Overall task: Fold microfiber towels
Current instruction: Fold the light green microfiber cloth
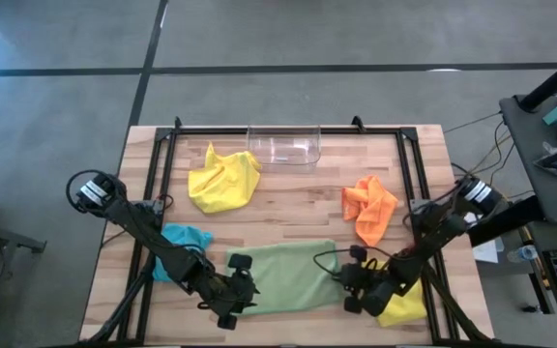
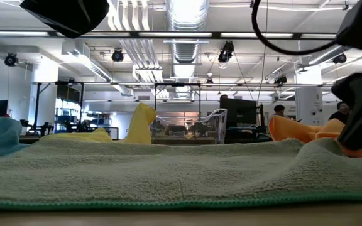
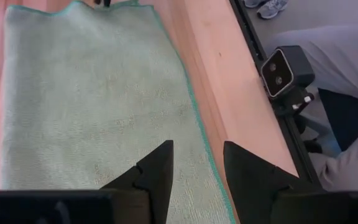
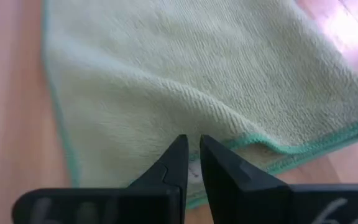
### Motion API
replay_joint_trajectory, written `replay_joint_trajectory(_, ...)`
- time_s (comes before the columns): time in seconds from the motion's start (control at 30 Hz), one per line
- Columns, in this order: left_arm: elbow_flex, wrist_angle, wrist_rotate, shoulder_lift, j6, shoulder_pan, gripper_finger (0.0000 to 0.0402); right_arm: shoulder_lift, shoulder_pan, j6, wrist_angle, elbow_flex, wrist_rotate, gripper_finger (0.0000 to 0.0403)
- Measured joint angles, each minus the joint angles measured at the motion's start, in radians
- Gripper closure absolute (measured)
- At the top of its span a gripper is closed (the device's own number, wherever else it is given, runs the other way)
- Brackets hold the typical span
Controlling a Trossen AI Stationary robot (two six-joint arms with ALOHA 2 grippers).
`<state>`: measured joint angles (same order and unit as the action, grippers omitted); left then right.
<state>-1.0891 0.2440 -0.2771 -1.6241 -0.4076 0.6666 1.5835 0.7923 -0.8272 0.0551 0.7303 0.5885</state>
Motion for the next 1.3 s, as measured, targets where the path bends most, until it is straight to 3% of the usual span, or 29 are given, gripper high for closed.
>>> replay_joint_trajectory(0.27, 0.022, 0.027, -0.08, 0.0, 0.02, -0.019, 0.0276, -0.105, 0.007, 0.063, -0.001, 0.0, 0.014, 0.0369)
replay_joint_trajectory(0.37, 0.06, 0.002, -0.085, 0.0, 0.025, -0.048, 0.0276, -0.103, -0.008, 0.077, -0.005, 0.0, 0.067, 0.0369)
replay_joint_trajectory(0.67, 0.21, -0.183, -0.088, -0.001, 0.021, -0.173, 0.0276, -0.052, -0.06, 0.068, -0.008, -0.004, 0.063, 0.0369)
replay_joint_trajectory(1.0, 0.338, -0.212, -0.076, 0.0, -0.072, -0.247, 0.0276, 0.034, -0.069, -0.017, 0.025, -0.013, -0.055, 0.0369)
replay_joint_trajectory(1.3, 0.414, -0.217, -0.077, 0.0, -0.162, -0.255, 0.0276, 0.03, -0.059, -0.088, 0.075, -0.013, -0.068, 0.0369)
